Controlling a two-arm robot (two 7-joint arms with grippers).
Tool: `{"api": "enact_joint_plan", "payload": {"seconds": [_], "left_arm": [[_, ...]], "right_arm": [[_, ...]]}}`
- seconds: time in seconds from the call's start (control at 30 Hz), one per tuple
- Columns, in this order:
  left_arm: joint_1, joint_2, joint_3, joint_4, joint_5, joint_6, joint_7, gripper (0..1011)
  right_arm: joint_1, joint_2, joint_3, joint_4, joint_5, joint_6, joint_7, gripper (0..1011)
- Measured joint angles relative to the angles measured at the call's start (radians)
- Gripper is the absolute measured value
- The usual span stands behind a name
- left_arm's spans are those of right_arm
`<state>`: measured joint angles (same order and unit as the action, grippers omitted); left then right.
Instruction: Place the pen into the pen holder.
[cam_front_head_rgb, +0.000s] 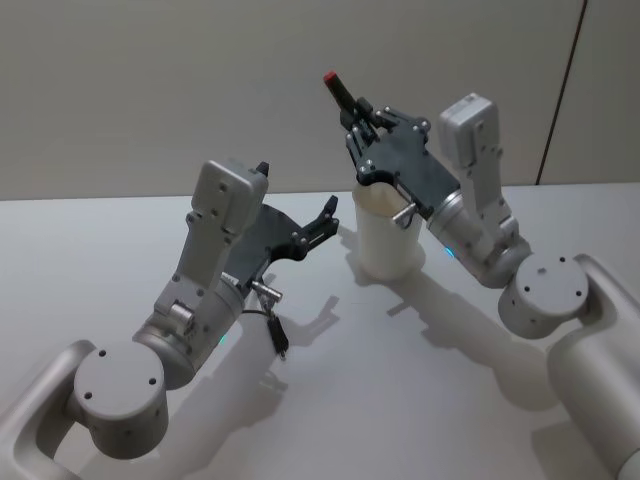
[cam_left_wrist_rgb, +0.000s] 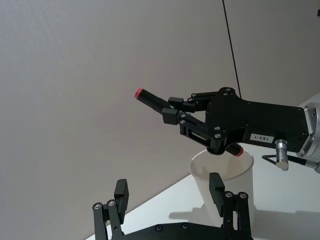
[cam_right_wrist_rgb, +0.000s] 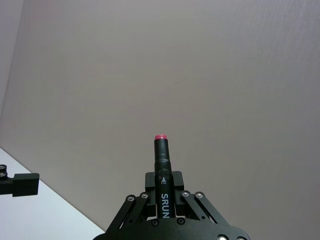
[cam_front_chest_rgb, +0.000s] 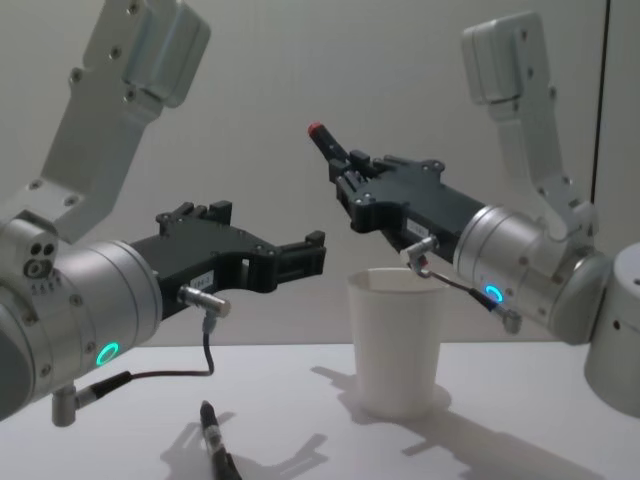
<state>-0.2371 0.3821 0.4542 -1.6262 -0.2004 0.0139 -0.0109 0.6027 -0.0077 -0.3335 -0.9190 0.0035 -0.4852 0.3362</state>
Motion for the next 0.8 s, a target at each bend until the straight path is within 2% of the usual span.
{"api": "enact_joint_plan", "payload": {"seconds": [0.33,0.63,0.8], "left_arm": [[0.000,0.000,0.000,0.000,0.000,0.000,0.000,1001],[0.000,0.000,0.000,0.000,0.000,0.000,0.000,1001],[0.000,0.000,0.000,0.000,0.000,0.000,0.000,1001]], "right_arm": [[0.017,-0.010,-0.003,0.062,0.020,-0.045,0.020,189],[0.024,-0.013,-0.004,0.090,0.027,-0.063,0.023,190],[0.026,-0.014,-0.005,0.098,0.028,-0.068,0.024,317]]}}
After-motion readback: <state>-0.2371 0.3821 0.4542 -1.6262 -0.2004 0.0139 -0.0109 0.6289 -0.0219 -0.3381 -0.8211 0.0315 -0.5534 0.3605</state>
